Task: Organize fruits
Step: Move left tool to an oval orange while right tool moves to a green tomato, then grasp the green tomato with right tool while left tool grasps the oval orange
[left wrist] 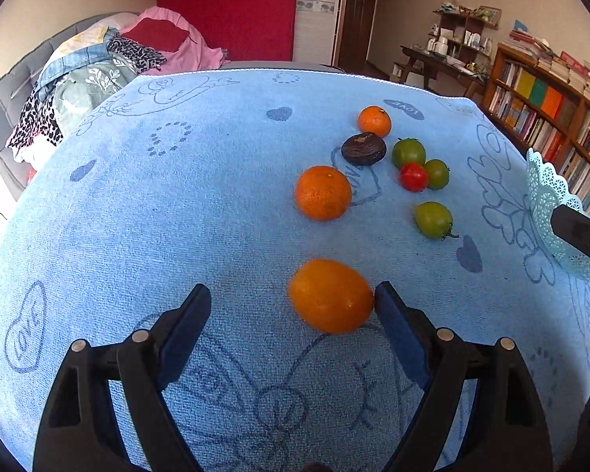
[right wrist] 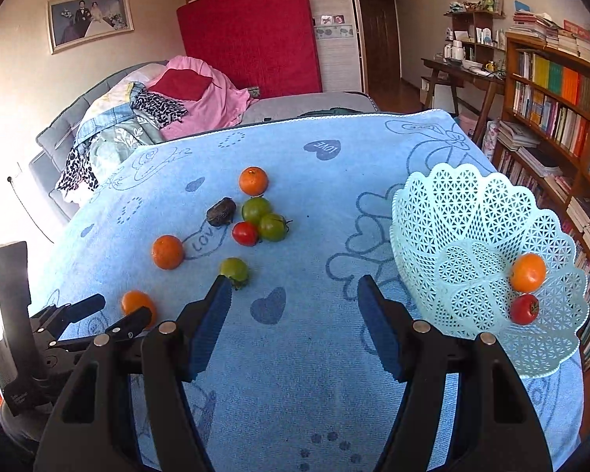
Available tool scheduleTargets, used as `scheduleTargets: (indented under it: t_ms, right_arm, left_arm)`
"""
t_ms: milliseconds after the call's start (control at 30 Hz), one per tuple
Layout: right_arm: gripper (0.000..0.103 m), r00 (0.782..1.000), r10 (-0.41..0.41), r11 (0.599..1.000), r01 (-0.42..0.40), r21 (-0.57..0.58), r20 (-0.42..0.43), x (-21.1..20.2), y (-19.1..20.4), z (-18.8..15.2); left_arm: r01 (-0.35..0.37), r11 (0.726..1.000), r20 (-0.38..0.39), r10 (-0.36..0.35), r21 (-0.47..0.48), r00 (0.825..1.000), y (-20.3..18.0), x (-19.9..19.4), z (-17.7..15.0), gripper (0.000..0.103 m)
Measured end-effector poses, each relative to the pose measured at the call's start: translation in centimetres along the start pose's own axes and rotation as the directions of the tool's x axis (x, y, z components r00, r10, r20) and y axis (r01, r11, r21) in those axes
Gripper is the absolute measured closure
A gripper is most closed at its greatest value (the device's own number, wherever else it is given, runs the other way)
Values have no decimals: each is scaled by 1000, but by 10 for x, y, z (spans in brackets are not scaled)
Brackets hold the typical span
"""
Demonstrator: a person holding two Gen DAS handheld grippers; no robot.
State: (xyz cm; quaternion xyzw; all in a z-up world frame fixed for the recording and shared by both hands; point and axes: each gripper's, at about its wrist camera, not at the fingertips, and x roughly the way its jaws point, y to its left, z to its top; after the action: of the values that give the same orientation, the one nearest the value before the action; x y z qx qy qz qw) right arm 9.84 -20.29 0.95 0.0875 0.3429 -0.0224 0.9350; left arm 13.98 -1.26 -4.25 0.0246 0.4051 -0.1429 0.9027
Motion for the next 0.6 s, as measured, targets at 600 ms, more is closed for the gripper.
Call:
scheduleTargets:
  t_ms: [600]
  right_arm:
    - [25, 987, 57, 997, -65, -46, -149, 73, 32, 9]
  left_arm:
    - [-21, 999, -38, 22, 45, 999, -5, 18, -1, 13]
